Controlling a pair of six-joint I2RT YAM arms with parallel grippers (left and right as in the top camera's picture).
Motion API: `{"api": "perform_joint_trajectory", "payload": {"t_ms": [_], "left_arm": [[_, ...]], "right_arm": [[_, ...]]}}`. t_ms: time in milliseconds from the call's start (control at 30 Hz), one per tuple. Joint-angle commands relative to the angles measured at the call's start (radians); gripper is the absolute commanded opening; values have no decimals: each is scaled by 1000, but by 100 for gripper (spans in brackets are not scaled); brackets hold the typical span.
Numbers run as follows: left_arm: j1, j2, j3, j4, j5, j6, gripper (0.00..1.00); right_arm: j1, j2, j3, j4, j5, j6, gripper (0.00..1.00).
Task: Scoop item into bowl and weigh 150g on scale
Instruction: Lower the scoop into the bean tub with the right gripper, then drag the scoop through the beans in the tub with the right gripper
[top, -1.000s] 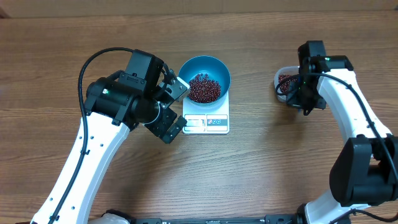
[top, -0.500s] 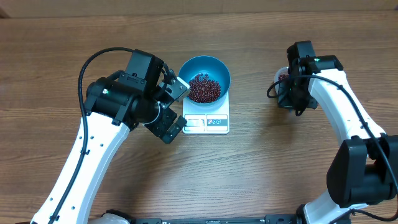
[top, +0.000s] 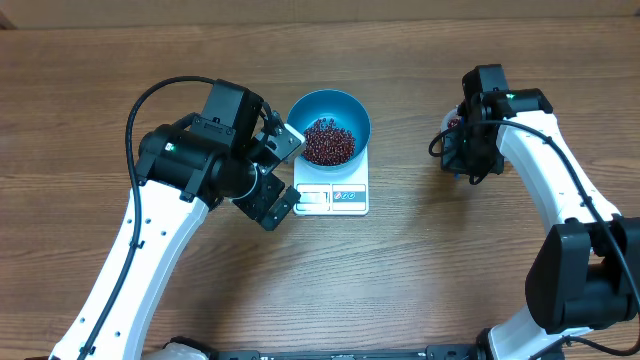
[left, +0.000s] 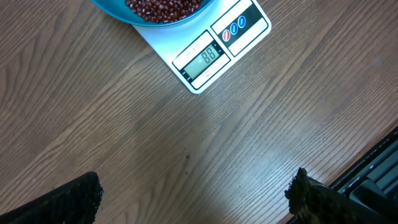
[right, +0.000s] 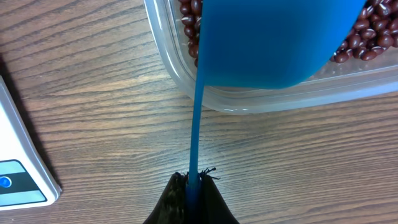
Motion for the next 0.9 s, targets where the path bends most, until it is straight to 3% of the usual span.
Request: {"api": "perform_joint_trajectory", "payload": {"t_ms": [0, 467, 867], "left_arm": [[5, -13, -3, 1, 15, 23, 99], [5, -13, -3, 1, 15, 23, 100], [5, -13, -3, 1, 15, 23, 100]], "right_arm": [[5, 3, 2, 0, -88, -17, 4], [-3, 3, 2, 22, -191, -1, 4], [-139, 3, 2, 64, -370, -34, 4]]}}
